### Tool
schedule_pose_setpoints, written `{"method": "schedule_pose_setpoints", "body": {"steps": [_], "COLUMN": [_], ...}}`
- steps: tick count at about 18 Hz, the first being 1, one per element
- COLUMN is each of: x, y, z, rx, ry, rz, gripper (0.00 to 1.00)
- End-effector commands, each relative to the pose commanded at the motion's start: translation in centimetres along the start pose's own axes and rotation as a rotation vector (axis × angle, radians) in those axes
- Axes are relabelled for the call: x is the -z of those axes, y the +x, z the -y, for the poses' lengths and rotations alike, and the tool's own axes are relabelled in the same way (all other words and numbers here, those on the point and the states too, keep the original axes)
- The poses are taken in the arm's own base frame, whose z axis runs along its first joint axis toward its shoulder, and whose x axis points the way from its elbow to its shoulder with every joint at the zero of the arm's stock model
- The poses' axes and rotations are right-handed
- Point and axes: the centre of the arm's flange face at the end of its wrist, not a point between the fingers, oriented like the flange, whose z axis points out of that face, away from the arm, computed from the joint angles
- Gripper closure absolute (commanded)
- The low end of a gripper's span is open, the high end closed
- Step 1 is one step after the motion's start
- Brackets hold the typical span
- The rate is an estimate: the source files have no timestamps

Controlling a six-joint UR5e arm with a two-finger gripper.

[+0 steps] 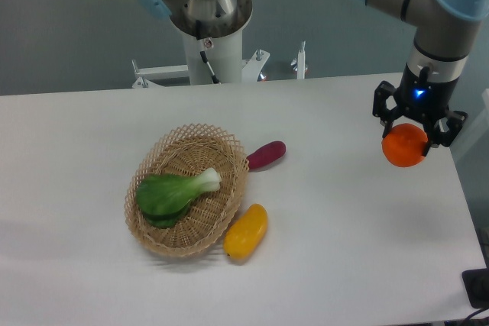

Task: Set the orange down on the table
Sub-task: 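Carry the held orange with the gripper toward the basket and lower it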

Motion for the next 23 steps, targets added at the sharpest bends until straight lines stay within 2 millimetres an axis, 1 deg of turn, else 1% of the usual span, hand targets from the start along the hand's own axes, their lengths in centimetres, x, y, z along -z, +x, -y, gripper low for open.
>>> {"method": "schedule_pose_setpoints", "body": {"steps": [7,10,11,13,16,18,19,20,22,23], "x": [-0.9,-2.2,-2.9,-4.0,-6.8,-9.1,-10.1,-11.7,-13.6,-14.8], "y": [0.4,0.9,1.1,1.7,2.7,3.8,4.4,4.8,5.6,5.8], "z": [0.2,0.2,0.3,1.1,1.1,0.7,0.8,1.1,2.4,2.8], "rx": [0.003,0.009,0.012,0.021,0.033,0.031,0.025,0.028,0.057,0.061], "ry": [-0.006,-0.008,-0.012,-0.009,0.000,0.006,0.005,0.003,0.000,-0.004], "rz": [-0.015,-0.035,-0.047,-0.042,-0.004,0.027,0.023,0.004,-0.028,-0.048], "gripper": [0.37,0.37,0.37,0.37,0.36,0.36,0.36,0.36,0.36,0.36]}}
